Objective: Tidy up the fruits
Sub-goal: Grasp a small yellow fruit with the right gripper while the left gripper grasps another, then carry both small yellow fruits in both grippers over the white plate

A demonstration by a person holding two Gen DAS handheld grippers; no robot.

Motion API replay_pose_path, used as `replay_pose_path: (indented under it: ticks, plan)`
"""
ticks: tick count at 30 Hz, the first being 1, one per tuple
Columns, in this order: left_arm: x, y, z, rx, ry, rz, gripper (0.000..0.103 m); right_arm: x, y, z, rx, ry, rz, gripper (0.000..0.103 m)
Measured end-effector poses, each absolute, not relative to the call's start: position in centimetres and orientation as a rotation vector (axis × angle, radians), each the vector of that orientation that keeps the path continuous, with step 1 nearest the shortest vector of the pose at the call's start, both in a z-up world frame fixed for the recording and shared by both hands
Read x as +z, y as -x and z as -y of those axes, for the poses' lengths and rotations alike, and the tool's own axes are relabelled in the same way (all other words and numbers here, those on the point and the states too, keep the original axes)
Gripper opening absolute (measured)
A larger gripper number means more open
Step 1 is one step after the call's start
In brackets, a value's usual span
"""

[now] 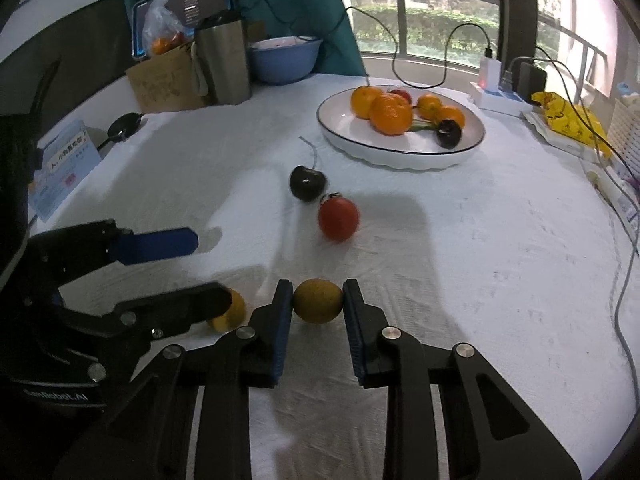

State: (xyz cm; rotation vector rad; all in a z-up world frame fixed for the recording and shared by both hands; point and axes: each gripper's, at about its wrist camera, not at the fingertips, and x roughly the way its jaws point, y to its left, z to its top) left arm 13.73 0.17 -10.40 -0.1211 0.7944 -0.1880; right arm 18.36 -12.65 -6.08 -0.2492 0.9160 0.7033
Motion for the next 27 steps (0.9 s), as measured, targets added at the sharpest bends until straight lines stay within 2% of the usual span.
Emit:
replay_pose_path:
  ticks: [4,10,11,27]
  plan:
    - [-10.8,-14.0,0.6,-0.192,0.094,-0.824,0.055,-5.8,-18.7,13.7,0.690,0.231,-0.908,0.028]
    - [-11.5,-14.3,1.4,-0.206,0.061,-0.865,0.031,-5.5,-19.1,14.7,0.681,0.210,-0.898,0.028]
    - [-11.5,-14.3,1.5,-0.208,0.059,-0.865,0.030,-5.5,-19.1,14.8,0.681,0.209,-0.897,0.028]
    - [-9.1,-16.1,0.9,-0.221,0.067,-0.813,0.030,-4.1,-20.7,14.9,0.683,0.200,-0.872,0.028]
